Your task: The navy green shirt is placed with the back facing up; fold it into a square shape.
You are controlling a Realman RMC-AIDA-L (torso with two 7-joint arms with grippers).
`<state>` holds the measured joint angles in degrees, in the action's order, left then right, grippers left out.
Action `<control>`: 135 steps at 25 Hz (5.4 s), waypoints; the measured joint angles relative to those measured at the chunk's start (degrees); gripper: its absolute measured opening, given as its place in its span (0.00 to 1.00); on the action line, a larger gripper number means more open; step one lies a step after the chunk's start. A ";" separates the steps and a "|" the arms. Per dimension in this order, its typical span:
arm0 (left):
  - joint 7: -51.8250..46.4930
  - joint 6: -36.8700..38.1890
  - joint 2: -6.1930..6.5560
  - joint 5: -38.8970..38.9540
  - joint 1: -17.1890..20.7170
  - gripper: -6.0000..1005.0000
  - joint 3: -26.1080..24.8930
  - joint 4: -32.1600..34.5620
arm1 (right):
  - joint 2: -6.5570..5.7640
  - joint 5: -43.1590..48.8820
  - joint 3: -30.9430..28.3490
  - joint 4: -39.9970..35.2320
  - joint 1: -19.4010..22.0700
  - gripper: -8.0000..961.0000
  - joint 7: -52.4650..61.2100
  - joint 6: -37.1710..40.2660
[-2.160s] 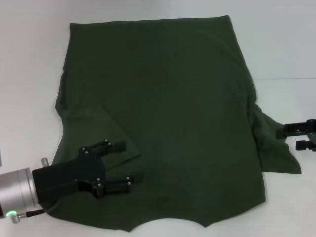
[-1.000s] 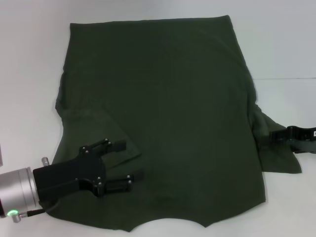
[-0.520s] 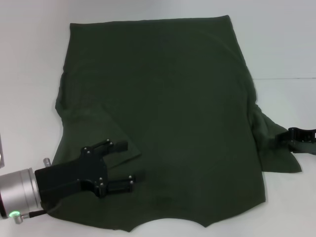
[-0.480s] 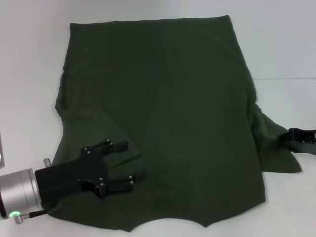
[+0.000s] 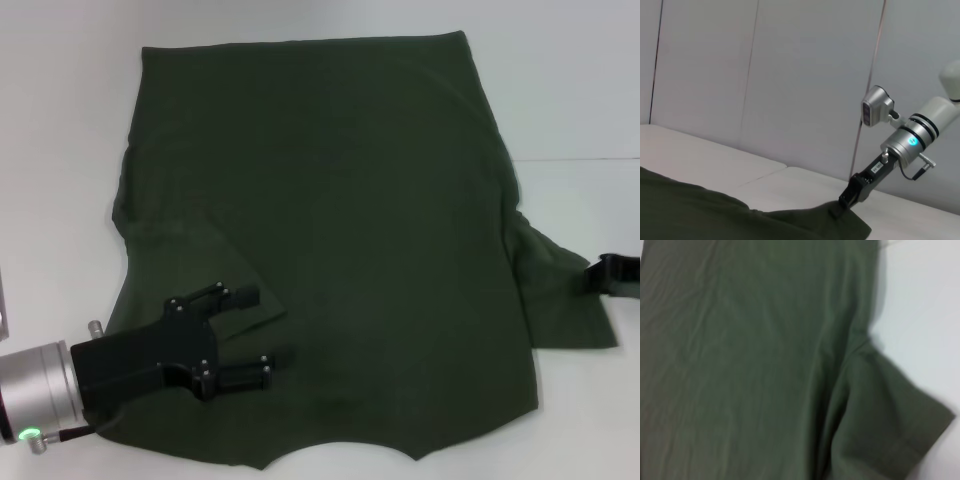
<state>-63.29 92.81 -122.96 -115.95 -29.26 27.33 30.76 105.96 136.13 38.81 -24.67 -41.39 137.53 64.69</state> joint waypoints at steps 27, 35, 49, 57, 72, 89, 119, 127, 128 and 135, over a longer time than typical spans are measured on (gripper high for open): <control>-2.36 1.00 0.36 2.34 -0.01 0.92 -1.59 0.12 | 1.99 4.88 4.59 -9.21 -11.16 0.09 -2.52 4.11; -2.45 1.21 0.44 2.90 -0.01 0.91 -1.68 0.40 | 4.91 6.69 10.89 -4.89 -16.08 0.34 4.00 2.19; -2.33 1.24 0.52 3.01 -0.42 0.92 -1.46 0.24 | 2.15 6.34 6.42 -2.62 -10.01 0.73 7.57 -2.73; -2.14 1.22 0.45 2.90 -0.38 0.92 -1.13 0.18 | 2.76 6.32 4.56 1.05 -8.74 0.91 6.75 -7.72; -2.01 1.23 0.26 2.64 -0.09 0.92 -1.07 0.17 | 5.71 5.22 4.10 2.58 -7.98 0.90 3.91 -14.64; -2.01 1.41 0.31 2.90 -0.37 0.92 -0.97 0.18 | 6.76 3.06 4.16 3.24 -7.47 0.88 1.54 -17.40; -2.01 1.93 0.44 3.19 -0.21 0.92 -1.41 0.21 | 5.21 -1.94 4.79 4.73 -7.28 0.84 2.18 -15.25; -1.94 2.21 0.44 3.19 -0.23 0.92 -1.40 0.18 | 6.08 -1.77 4.79 4.81 -7.03 0.83 2.14 -17.25; -1.94 2.34 0.42 3.19 -0.18 0.91 -1.40 0.22 | 6.13 -1.80 4.79 4.82 -7.03 0.83 2.14 -17.47; -1.56 2.54 0.35 3.19 -0.07 0.92 -1.42 0.23 | 6.38 -1.98 4.62 4.92 -7.04 0.82 2.24 -18.14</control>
<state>-64.85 95.36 -122.60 -112.76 -29.33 25.91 30.99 112.34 134.15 43.42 -19.76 -48.44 139.77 46.55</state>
